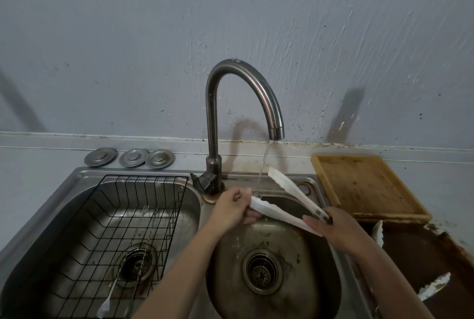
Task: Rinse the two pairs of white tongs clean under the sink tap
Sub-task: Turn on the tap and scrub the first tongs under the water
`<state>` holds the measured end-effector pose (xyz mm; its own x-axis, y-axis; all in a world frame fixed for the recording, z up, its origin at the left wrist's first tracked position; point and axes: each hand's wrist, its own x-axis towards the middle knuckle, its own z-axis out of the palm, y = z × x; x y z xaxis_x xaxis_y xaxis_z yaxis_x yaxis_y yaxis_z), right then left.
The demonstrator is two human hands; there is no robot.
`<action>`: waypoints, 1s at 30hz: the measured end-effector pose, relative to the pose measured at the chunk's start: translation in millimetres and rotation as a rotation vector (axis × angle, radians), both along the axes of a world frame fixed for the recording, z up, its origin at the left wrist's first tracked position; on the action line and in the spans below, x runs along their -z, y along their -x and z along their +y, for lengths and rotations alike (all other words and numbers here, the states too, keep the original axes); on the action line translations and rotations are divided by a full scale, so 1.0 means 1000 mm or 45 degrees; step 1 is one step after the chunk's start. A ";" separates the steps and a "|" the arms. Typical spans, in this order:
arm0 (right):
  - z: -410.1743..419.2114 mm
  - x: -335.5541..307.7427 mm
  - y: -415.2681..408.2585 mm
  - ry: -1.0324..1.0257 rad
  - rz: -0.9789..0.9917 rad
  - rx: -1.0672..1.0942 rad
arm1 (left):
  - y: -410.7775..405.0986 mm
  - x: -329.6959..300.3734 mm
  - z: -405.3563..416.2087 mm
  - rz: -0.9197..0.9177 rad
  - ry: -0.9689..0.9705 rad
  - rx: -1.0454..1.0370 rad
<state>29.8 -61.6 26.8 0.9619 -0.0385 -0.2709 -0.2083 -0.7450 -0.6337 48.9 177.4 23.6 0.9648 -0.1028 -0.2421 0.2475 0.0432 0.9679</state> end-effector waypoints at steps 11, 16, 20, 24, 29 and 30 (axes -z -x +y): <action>0.020 0.022 0.006 -0.085 -0.324 0.165 | -0.010 -0.023 0.003 -0.089 -0.182 -0.143; 0.039 0.031 0.008 -0.222 -0.380 0.154 | -0.006 -0.051 0.007 -0.342 -0.307 -0.083; 0.055 0.041 0.007 -0.321 -0.279 0.142 | -0.002 -0.070 0.005 -0.539 -0.554 -0.038; 0.063 0.042 0.007 -0.395 -0.205 -0.009 | -0.001 -0.073 0.004 -0.562 -0.622 -0.022; 0.062 0.033 0.011 -0.544 -0.164 -0.157 | -0.012 -0.055 0.009 -0.380 -0.350 -0.066; 0.062 0.030 0.012 -0.629 -0.125 -0.176 | -0.015 -0.052 0.009 -0.285 -0.202 -0.073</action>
